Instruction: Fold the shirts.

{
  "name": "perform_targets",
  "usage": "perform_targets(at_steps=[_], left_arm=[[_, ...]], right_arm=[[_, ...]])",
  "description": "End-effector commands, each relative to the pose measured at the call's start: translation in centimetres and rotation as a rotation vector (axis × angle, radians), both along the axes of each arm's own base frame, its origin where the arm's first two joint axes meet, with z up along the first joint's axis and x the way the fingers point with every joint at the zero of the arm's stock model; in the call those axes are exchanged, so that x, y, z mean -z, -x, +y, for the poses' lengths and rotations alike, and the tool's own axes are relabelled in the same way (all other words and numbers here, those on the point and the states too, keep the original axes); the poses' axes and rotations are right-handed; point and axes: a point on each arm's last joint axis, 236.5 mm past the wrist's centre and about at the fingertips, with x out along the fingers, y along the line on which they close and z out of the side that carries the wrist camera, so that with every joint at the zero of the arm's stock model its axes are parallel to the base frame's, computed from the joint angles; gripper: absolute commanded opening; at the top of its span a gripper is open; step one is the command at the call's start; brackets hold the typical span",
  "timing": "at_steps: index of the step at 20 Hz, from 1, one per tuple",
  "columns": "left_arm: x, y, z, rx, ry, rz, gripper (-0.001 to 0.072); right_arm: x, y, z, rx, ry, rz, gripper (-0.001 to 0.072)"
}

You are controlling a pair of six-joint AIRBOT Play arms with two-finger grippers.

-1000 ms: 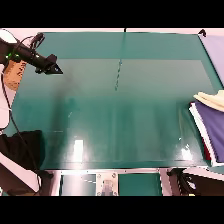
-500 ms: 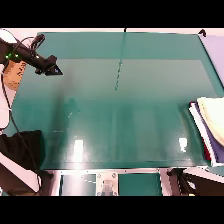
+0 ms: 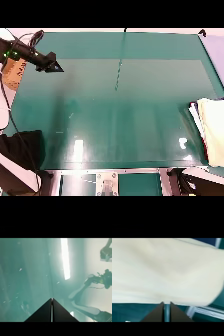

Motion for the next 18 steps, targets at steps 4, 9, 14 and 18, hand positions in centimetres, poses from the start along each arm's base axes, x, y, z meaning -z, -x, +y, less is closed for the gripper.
perform_targets(at_steps=[4, 9, 14, 18], left_arm=[[-4.4, 2.0, 0.5, -0.039, -0.109, -0.095, 0.0022], [-0.9, 11.0, -0.5, -0.049, -0.156, 0.032, 0.0021], [3.3, 19.4, 0.5, -0.114, -0.215, 0.076, 0.0022], [3.4, 21.0, 1.6, -0.113, -0.271, 0.066, 0.0024]], right_arm=[[-4.8, -18.2, 9.6, -0.479, 0.061, -0.404, 0.0016], [-0.8, -20.2, 25.8, -0.902, -0.021, -0.409, 0.0016], [2.8, -17.1, 33.6, -1.106, -0.053, -0.406, 0.0016], [2.7, -16.3, 35.4, -1.171, -0.071, -0.400, 0.0017]])
